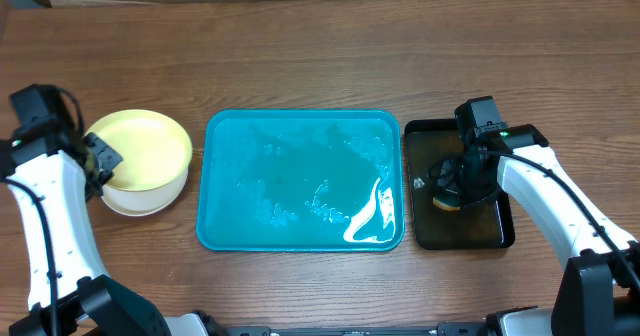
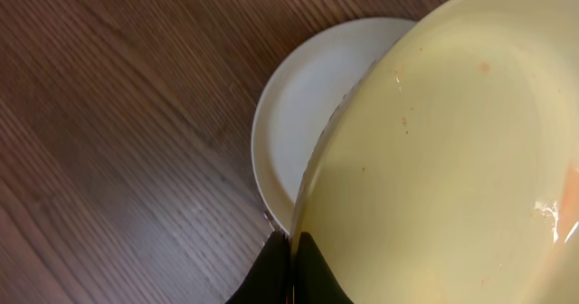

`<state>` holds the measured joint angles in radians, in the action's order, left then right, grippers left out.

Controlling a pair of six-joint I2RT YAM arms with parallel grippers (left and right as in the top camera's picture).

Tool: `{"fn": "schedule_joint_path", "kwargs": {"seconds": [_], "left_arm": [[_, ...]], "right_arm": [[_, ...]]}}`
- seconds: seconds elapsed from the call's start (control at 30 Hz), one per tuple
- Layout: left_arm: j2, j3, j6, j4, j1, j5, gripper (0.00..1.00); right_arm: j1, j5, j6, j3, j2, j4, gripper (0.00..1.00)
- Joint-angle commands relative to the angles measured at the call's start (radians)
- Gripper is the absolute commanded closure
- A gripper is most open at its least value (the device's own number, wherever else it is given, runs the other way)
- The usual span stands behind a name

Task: Clean dirty plates on tray and stack at the side
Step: 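Lower the yellow-green plate onto the white plate stack and release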

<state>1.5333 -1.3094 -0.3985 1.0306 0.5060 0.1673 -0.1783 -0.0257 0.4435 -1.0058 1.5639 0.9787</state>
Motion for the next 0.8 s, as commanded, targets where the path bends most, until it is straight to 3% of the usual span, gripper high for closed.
{"fn": "schedule_joint_path", "kwargs": {"seconds": [0.0, 0.13, 0.2, 0.3, 0.37, 0.63, 0.77], "left_arm": [[0.006, 0.013, -0.017, -0.037, 0.041, -0.053, 0.96], [0.03, 0.013, -0.017, -0.049, 0.051, -0.051, 0.94], [0.043, 0.013, -0.017, -0.053, 0.051, -0.05, 0.81], [0.063, 0.013, -0.016, -0.044, 0.052, -0.053, 0.45], [0.064, 0.013, -0.017, -0.038, 0.052, -0.06, 0.37], [0.063, 0.013, 0.072, 0.018, 0.016, -0.339, 0.35], [0.063, 0.013, 0.146, 0.068, -0.053, -0.444, 0.35]], "right_arm": [[-0.003, 0.006, -0.006, 0.005, -0.003, -0.003, 0.96], [-0.003, 0.006, -0.006, 0.005, -0.003, 0.0, 0.96], [-0.003, 0.006, -0.006, 0.005, -0.003, 0.0, 0.96], [-0.003, 0.006, -0.006, 0.005, -0.003, 0.0, 0.96], [-0.003, 0.006, -0.006, 0.005, -0.003, 0.0, 0.96], [-0.003, 0.005, -0.008, 0.005, -0.003, -0.002, 0.96], [-0.003, -0.033, -0.107, -0.006, -0.003, -0.021, 0.96]]}}
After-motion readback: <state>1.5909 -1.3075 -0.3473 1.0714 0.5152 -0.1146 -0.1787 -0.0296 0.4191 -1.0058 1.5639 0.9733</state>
